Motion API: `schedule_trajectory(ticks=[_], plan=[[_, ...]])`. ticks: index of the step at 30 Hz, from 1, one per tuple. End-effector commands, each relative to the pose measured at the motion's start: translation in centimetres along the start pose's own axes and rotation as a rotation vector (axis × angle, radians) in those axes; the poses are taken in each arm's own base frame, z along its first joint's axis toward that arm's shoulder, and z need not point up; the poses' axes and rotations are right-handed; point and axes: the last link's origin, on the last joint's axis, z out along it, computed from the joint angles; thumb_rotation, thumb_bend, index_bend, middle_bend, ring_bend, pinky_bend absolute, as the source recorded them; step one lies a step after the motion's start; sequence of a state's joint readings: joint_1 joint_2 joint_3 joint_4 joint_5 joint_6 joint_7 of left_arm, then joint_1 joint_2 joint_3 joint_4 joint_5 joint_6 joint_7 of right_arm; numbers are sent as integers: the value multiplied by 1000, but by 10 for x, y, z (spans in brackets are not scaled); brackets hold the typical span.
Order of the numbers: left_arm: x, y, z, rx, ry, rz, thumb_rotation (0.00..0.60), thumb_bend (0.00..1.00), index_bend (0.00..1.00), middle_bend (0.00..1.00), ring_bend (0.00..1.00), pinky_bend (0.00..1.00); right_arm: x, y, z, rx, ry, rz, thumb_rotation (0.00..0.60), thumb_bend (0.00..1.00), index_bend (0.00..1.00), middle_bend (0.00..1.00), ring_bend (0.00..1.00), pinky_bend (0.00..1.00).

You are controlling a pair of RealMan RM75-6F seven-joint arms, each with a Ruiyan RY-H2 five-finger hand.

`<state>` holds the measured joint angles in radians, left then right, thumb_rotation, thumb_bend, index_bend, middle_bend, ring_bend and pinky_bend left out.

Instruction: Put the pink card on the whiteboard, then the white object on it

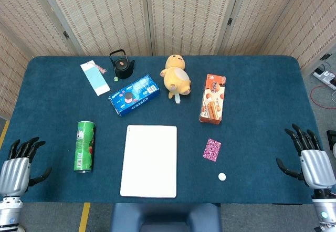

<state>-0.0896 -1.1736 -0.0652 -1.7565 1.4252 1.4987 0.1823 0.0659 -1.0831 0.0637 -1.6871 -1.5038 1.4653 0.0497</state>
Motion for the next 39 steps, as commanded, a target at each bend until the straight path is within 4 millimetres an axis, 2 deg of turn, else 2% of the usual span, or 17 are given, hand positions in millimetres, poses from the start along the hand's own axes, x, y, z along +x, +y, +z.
schedule_trajectory(ticks=[1, 11, 20, 26, 39], plan=[[-1, 0, 1, 1, -3, 2, 600, 296, 229, 169, 178, 0, -2, -1, 2, 1, -8, -3, 476, 362, 101, 63, 109, 0], [-2, 3, 4, -4, -8, 3, 600, 296, 229, 169, 179, 0, -5, -8, 7, 31, -32, -21, 478, 362, 100, 63, 110, 0], [-1, 3, 2, -5, -7, -2, 600, 296, 229, 169, 179, 0, -11, -24, 16, 103, -73, -59, 477, 362, 100, 64, 108, 0], [1, 7, 0, -19, -8, -1, 600, 296, 230, 169, 179, 0, -23, -50, 34, 208, -142, -124, 476, 362, 107, 63, 98, 0], [6, 1, -9, -2, -4, -2, 600, 296, 253, 169, 180, 0, -72, -98, 68, 323, -367, -189, 470, 362, 261, 53, 71, 0]])
